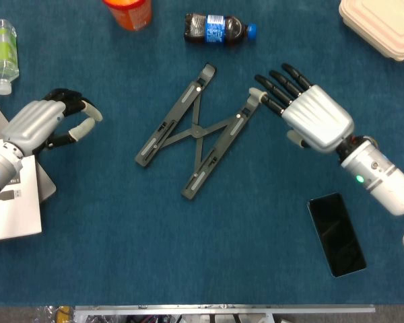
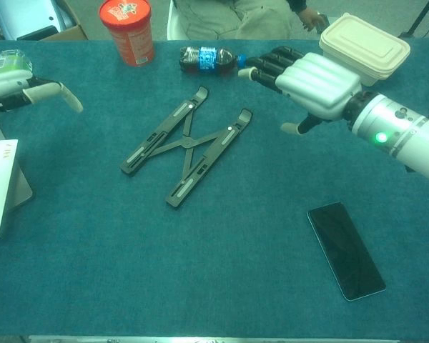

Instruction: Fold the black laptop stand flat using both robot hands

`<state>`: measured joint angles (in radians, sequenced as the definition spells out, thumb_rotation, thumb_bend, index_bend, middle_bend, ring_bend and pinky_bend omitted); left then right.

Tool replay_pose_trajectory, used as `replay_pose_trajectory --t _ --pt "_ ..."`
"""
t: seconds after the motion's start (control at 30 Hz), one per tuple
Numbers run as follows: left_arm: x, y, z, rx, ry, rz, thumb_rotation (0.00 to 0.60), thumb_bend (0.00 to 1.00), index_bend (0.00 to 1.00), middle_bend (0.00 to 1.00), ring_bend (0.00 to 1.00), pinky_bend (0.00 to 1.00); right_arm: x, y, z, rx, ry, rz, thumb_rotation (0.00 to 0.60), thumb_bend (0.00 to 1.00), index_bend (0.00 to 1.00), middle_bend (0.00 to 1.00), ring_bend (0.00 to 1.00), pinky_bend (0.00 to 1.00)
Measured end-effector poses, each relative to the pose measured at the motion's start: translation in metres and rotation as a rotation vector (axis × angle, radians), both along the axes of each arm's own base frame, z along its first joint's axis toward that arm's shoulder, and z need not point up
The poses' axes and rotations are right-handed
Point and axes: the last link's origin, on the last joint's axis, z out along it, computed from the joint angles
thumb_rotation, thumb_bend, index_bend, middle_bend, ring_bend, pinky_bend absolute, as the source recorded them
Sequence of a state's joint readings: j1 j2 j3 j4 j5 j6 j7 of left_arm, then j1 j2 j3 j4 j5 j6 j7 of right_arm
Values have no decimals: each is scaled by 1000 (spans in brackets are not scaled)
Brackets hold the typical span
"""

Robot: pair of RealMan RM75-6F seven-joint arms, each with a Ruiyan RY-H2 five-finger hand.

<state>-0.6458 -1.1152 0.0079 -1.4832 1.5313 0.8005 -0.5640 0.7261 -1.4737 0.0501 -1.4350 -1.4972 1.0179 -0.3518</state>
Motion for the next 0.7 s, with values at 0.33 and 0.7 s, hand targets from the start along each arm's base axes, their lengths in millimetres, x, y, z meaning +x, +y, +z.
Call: replay_pose_trajectory --t 0.33,0.7 --pt "-12 0 -26 -30 134 20 13 248 322 105 0 0 -12 -1 -15 20 35 -7 600 196 0 0 0 0" --pt "-10 -2 -35 9 270 -123 600 248 272 107 0 0 1 -8 -33 51 22 15 600 196 0 0 0 0"
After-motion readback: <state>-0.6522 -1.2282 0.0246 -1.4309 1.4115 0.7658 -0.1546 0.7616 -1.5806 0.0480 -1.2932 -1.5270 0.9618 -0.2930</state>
